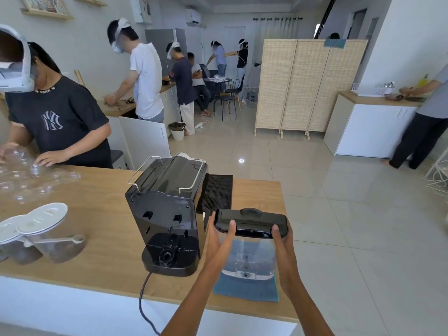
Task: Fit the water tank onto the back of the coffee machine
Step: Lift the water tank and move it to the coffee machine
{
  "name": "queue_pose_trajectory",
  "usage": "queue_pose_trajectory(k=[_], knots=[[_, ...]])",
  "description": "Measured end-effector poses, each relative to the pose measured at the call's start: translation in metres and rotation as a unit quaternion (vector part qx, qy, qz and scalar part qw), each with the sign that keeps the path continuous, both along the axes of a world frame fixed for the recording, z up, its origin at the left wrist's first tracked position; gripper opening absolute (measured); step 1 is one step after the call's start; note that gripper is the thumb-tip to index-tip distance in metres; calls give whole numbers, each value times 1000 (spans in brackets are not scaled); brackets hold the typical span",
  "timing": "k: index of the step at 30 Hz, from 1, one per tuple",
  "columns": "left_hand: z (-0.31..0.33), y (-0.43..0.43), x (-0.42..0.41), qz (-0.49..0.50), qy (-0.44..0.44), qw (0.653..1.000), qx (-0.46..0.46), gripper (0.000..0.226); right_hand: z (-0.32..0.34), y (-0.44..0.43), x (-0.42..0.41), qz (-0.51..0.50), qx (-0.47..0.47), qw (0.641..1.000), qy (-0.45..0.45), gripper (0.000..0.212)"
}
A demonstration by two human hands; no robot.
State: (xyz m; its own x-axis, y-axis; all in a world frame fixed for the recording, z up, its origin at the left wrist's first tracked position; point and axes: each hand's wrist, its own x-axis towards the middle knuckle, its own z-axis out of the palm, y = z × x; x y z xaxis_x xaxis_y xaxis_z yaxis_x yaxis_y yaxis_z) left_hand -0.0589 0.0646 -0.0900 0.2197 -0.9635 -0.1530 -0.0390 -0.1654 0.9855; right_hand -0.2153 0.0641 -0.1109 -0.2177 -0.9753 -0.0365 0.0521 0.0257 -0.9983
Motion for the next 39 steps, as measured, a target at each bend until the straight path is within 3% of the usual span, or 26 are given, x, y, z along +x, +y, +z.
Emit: queue_pose_trajectory(k=[2, 7, 11, 21, 29, 39], knots=[[1, 8, -2, 13, 14, 1000, -5, 96, -1, 4, 2, -2, 6, 1000, 5, 92], [7, 26, 4, 39, 41, 998, -8, 81, 14, 21, 15, -13, -37, 999, 5, 71], [25, 45, 17, 77, 38, 996, -12, 98, 27, 35, 32, -7, -65, 998, -10, 69], [53, 75, 100, 164, 56, 979, -111, 83, 52, 54, 124, 44, -59, 995, -73, 72], [63, 49, 180, 155, 57, 979, -115, 73, 65, 40, 205, 51, -87, 993, -67, 74], [47, 17, 238, 102, 57, 989, -86, 98, 56, 16, 255, 11, -92, 995, -36, 65]])
